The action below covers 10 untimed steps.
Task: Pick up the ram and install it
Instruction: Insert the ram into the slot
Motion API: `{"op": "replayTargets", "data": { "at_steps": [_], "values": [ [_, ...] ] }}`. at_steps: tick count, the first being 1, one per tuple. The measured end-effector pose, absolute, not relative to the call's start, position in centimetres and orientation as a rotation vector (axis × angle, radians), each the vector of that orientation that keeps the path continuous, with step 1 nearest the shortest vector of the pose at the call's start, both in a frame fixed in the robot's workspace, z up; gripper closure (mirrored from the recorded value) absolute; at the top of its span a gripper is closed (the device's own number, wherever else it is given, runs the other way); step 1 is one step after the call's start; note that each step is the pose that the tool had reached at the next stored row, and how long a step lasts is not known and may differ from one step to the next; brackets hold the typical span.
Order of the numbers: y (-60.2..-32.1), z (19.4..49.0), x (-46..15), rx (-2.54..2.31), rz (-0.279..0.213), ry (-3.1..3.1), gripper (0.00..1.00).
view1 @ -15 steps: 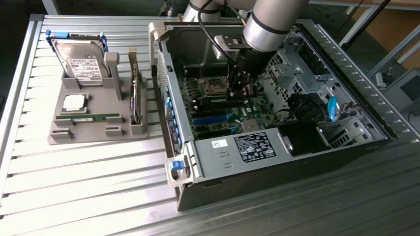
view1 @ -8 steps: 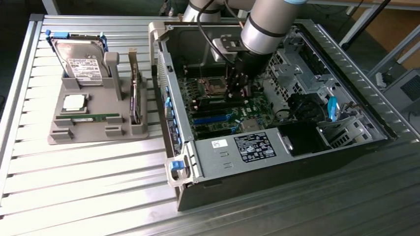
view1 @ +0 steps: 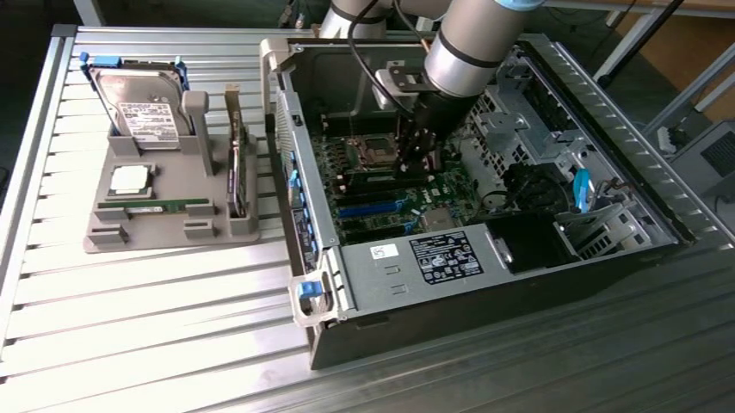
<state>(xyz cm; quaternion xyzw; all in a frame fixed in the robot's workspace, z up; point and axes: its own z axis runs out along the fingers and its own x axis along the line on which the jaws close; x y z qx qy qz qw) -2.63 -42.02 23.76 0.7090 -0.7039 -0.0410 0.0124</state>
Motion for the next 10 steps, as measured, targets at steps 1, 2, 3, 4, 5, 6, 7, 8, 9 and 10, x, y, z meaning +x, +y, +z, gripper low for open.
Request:
{"op": "replayTargets", "data": {
  "at_steps": [1,2,3,4,5,6,7,8,9,10],
  "values": [
    [-42.0,23.8,-2.6,2.21,-0.128,-2.194,0.89],
    [-42.0,23.7,-2.6,2.21,-0.128,-2.195,0.89],
    [-42.0,23.6,-2.6,2.207,-0.128,-2.197,0.89],
    [-42.0,23.5,-2.7,2.204,-0.128,-2.2,0.89],
    [-42.0,23.3,-2.7,2.2,-0.128,-2.205,0.89],
    [-42.0,23.1,-2.7,2.194,-0.128,-2.211,0.89],
    [-42.0,23.0,-2.7,2.193,-0.128,-2.212,0.89],
    [-42.0,22.9,-2.7,2.192,-0.128,-2.213,0.89],
    [-42.0,22.8,-2.7,2.192,-0.128,-2.212,0.89],
    [-42.0,22.7,-2.7,2.192,-0.128,-2.212,0.89]
  ]
}}
